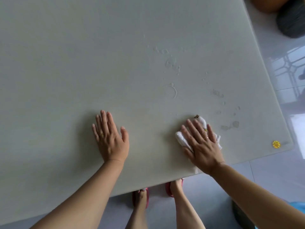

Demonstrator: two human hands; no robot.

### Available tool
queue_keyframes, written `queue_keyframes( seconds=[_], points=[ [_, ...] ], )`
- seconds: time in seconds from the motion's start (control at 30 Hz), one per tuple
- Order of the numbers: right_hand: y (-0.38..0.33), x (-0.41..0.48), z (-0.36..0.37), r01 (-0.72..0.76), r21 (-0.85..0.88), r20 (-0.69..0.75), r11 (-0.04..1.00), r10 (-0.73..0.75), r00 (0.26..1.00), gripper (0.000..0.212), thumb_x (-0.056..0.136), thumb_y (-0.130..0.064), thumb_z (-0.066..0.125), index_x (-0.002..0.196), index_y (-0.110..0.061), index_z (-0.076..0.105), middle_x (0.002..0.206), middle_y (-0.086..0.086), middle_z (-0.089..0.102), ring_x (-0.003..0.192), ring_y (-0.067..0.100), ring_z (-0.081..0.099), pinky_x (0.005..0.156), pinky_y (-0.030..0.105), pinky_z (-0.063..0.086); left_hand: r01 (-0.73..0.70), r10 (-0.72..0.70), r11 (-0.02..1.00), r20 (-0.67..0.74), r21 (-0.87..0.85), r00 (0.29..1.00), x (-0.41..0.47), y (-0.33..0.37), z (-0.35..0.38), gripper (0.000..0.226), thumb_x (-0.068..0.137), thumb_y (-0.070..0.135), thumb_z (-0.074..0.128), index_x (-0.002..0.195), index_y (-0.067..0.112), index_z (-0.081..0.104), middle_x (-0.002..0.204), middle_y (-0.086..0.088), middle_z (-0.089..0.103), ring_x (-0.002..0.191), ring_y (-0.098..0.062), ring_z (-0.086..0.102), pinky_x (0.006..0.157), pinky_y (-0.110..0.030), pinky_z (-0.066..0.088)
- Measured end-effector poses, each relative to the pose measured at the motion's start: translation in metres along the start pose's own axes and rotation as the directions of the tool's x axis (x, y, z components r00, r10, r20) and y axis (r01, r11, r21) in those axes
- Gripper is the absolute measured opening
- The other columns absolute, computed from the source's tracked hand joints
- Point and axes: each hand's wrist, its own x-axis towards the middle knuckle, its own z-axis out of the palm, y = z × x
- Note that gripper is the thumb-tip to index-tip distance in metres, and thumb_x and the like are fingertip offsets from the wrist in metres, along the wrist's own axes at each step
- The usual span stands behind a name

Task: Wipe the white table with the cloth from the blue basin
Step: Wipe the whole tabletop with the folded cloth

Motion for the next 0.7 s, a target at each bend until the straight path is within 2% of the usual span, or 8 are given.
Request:
queue_keyframes(
  seconds=[0.13,0.2,0.3,0.37,0.43,0.53,0.63,0.7],
  points=[
    [-0.040,0.017,0.005,-0.513,0.193,-0.017,0.836,0.526,0.850,0.064,0.090,-0.052,0.016,0.148,-0.027,0.007,0.157,-0.002,0.002,0.145,0.016,-0.005,0.115,0.048,-0.011,-0.049,0.048,0.998,-0.015,-0.045,0.999,0.042,0.035,0.001,0.065,0.088,0.034,0.028,0.146,0.003,0.028,0.155,-0.014,0.022,0.144,-0.032,0.018,0.117,-0.044,0.008],
    [-0.076,0.028,0.009,-0.530,0.217,-0.021,0.820,0.547,0.837,0.066,0.089,-0.050,0.020,0.149,-0.024,0.012,0.158,0.002,0.003,0.145,0.022,-0.004,0.114,0.052,-0.009,-0.073,0.072,0.996,-0.025,-0.046,0.997,0.063,0.049,0.006,0.063,0.090,0.032,0.032,0.146,0.004,0.026,0.156,-0.013,0.021,0.145,-0.030,0.016,0.117,-0.042,0.006],
    [-0.097,0.030,0.015,-0.055,0.074,-0.062,0.996,0.060,0.996,0.066,0.088,-0.047,0.037,0.148,-0.024,0.026,0.157,0.003,0.019,0.145,0.028,0.010,0.114,0.055,0.003,-0.109,0.108,0.994,-0.023,-0.027,0.994,0.086,0.061,0.013,0.062,0.092,0.031,0.034,0.147,0.004,0.025,0.156,-0.013,0.021,0.145,-0.030,0.016,0.117,-0.042,0.005],
    [-0.068,0.038,0.012,0.255,-0.020,-0.026,0.967,-0.256,0.966,0.067,0.087,-0.050,0.042,0.148,-0.026,0.027,0.156,0.001,0.024,0.145,0.025,0.012,0.114,0.055,0.010,-0.120,0.119,0.993,-0.008,-0.008,0.993,0.094,0.061,0.019,0.061,0.094,0.031,0.036,0.147,0.005,0.024,0.156,-0.013,0.020,0.145,-0.029,0.016,0.117,-0.042,0.006],
    [-0.026,0.055,0.004,0.395,-0.105,-0.001,0.913,-0.397,0.918,0.066,0.088,-0.052,0.042,0.147,-0.027,0.027,0.155,0.002,0.025,0.144,0.025,0.015,0.115,0.056,0.012,-0.112,0.111,0.994,0.010,0.008,0.994,0.095,0.056,0.024,0.061,0.094,0.033,0.036,0.148,0.006,0.022,0.157,-0.012,0.018,0.145,-0.029,0.014,0.118,-0.043,0.007],
    [0.020,0.085,-0.009,0.071,-0.027,-0.064,0.997,-0.073,0.995,0.061,0.092,-0.052,0.032,0.148,-0.029,0.022,0.156,0.002,0.023,0.145,0.021,0.010,0.115,0.051,0.004,-0.108,0.108,0.994,-0.008,0.022,0.994,0.095,0.055,0.028,0.064,0.092,0.037,0.029,0.148,0.006,0.023,0.157,-0.012,0.020,0.145,-0.029,0.016,0.118,-0.043,0.009],
    [-0.002,0.100,-0.010,-0.358,0.141,-0.100,0.923,0.373,0.922,0.062,0.093,-0.051,0.022,0.150,-0.029,0.013,0.159,-0.002,0.007,0.146,0.016,-0.002,0.115,0.049,-0.010,-0.095,0.095,0.995,-0.018,0.015,0.995,0.094,0.057,0.027,0.065,0.090,0.038,0.028,0.147,0.007,0.025,0.156,-0.011,0.022,0.144,-0.028,0.018,0.117,-0.042,0.011],
    [-0.036,0.100,-0.006,-0.328,0.150,-0.093,0.933,0.343,0.935,0.064,0.092,-0.050,0.025,0.150,-0.027,0.013,0.159,0.001,0.006,0.146,0.020,-0.002,0.114,0.052,-0.009,-0.093,0.093,0.996,-0.012,0.012,0.996,0.094,0.057,0.026,0.065,0.090,0.039,0.028,0.147,0.007,0.026,0.156,-0.011,0.022,0.144,-0.028,0.019,0.117,-0.042,0.012]
  ],
)
